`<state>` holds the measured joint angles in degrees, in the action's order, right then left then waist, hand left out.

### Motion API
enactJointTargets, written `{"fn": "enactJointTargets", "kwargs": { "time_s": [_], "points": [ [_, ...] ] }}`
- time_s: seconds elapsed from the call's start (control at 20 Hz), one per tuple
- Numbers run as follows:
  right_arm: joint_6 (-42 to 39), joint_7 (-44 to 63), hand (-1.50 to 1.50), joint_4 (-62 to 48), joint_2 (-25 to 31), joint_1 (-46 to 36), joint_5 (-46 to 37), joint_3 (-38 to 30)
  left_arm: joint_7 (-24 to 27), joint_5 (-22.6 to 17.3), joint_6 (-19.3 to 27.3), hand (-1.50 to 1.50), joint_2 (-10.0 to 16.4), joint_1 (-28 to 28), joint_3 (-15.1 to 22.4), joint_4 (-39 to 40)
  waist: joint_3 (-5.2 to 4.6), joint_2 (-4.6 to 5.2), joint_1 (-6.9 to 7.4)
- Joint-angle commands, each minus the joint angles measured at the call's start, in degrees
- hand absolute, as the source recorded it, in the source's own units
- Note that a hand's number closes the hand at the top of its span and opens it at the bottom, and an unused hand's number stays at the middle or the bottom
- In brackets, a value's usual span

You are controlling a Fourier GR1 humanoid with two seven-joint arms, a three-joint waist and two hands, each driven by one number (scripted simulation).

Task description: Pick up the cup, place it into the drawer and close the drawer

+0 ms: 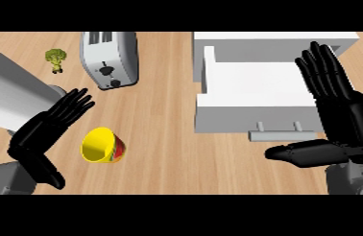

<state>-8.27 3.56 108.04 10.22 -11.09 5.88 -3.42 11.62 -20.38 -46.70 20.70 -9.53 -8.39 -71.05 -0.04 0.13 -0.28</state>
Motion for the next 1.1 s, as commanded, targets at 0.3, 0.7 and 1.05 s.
{"fn": "enactJointTargets", "kwargs": {
  "time_s": [0.3, 0.7, 1.05],
  "points": [
    [-0.4, 3.2, -1.50, 0.2, 0.8, -3.6, 0.9, -1.6, 20.6, 18.3, 1.6, -1.50, 0.5, -10.1, 0.3, 26.9, -0.03, 0.03, -0.43],
    [0.6, 6.0, -1.50, 2.2, 0.5, -5.2, 0.7, -0.9, 36.8, 27.1, 9.5, -1.50, -1.9, -9.8, 5.3, 39.7, -0.15, 0.24, -0.97],
    [-0.5, 1.9, -1.50, -1.8, -0.1, -4.9, 0.2, -0.9, 44.3, 28.3, 10.9, -1.50, -0.7, -12.9, 6.0, 48.5, -0.22, 0.58, -1.17]
  ]
}}
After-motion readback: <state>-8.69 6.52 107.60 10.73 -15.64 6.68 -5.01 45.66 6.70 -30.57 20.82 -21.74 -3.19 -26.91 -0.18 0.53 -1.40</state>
